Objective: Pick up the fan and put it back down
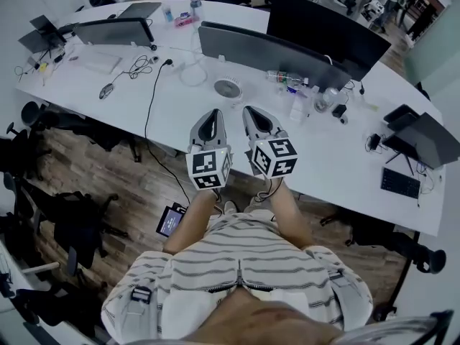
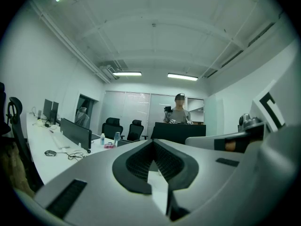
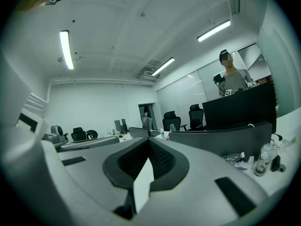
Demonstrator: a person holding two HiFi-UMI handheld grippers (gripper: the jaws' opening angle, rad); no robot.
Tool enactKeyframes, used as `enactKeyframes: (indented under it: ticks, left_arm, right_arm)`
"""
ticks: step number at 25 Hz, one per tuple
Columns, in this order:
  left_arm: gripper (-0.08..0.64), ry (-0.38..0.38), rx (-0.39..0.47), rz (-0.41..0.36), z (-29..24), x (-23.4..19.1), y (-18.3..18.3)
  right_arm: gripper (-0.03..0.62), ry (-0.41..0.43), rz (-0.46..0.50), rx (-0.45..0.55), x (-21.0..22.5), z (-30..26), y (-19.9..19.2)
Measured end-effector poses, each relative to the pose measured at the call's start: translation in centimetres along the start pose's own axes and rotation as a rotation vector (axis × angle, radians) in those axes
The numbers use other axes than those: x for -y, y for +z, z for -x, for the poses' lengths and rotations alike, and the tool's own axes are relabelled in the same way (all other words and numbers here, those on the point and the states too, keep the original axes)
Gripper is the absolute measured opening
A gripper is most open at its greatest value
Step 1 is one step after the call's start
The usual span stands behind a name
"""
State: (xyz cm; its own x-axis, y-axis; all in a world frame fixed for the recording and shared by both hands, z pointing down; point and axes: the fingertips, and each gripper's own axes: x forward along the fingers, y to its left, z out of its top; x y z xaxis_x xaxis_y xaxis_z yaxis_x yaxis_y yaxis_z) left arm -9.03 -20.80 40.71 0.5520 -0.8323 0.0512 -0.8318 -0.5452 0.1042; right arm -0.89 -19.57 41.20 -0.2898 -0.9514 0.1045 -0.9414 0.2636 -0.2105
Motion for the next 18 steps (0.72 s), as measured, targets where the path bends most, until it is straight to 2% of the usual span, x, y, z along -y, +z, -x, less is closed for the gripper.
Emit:
enactKeyframes:
  ticks: [9,18]
  left_arm:
    - [0.008,0.026,-0.022,-0.018,-4.1,-0.6,-0.9]
    - [0.008,0.066,-0.028,-0.016,-6.9,-1.0,-1.4]
  right_arm:
    - [0.011,0.025,0.001,-0.036,4.6,-3.9,-0.4]
    - [0.011,0.071,0.052,-0.117,8.1,-8.5,-2.3]
